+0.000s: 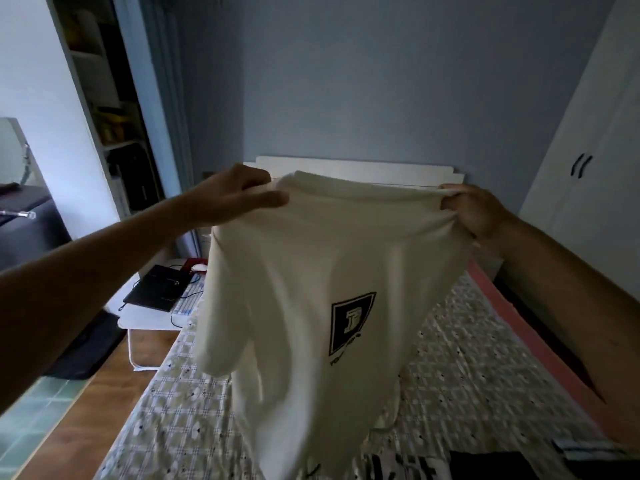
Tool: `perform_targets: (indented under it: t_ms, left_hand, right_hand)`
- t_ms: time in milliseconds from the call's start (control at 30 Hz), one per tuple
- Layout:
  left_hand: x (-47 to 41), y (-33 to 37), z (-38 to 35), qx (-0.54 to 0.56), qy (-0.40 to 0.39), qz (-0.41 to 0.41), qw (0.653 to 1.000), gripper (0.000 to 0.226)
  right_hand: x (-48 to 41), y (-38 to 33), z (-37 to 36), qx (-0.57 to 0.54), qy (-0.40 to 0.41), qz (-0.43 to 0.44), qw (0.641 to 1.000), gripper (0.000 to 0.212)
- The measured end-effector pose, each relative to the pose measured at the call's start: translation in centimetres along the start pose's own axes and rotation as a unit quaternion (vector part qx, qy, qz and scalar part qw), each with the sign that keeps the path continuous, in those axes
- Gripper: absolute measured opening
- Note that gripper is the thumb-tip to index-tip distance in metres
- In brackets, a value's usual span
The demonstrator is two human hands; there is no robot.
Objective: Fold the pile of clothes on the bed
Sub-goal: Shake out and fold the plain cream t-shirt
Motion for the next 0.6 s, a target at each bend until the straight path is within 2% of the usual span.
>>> perform_targets:
  t_ms: [67,133,167,267,367,433,533,600]
  left_hand:
    - [0.1,0.0,0.9,-0.049,-0.002,-0.001,0.999,0.063]
    - [0.1,-0.1,1.6,-0.083,0.006,-0.007,0.997,0.043]
    - [0.2,-0.2,2.1,-0.093,0.013,-0.009,0.996,0.037]
    - [0.7,-0.9,3.4,-0.111,0.055,-0.012,0.992,0.035]
    - [1.6,-1.7,3.8,-0.158,0.11,-0.057,0.98,0.039]
    - [2.1,-2.1,3.8,-0.171,0.137,-0.099,0.971,0.032]
    - [3.1,-2.6,4.1,-0.163,0.132,-0.117,0.971,0.012]
    - [3.7,-2.8,4.3,-0.196,0.127,-0.151,0.96,0.023]
  right_hand:
    - [0.8,-0.9,0.1,-0.028,-0.033,0.03,0.999,0.02]
    - [1.3,-1.2,0.6,-0.058,-0.114,0.07,0.989,0.042]
    - [1.5,-1.2,0.9,-0.052,-0.16,0.09,0.982,0.044]
    - [2.0,-1.5,1.3,0.003,-0.239,0.13,0.962,0.033]
    - [1.9,-1.7,1.1,0.033,-0.232,0.167,0.958,0.033]
    - [1.6,-1.7,0.5,0.044,-0.219,0.182,0.958,0.029]
    - [0.9,-1.4,-0.4,0.069,-0.154,0.193,0.966,0.031]
    - [0.6,-1.2,-0.8,0.084,-0.12,0.209,0.967,0.045]
Point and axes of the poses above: each hand's wrist, its own x-axis away from the middle knuckle, its own z-axis out of the back of the hand, y = z × x, the point moved 2 cm from there along -x, towards the middle knuckle, and after that the axes turned 12 degrees about x, right-handed, at the moved point
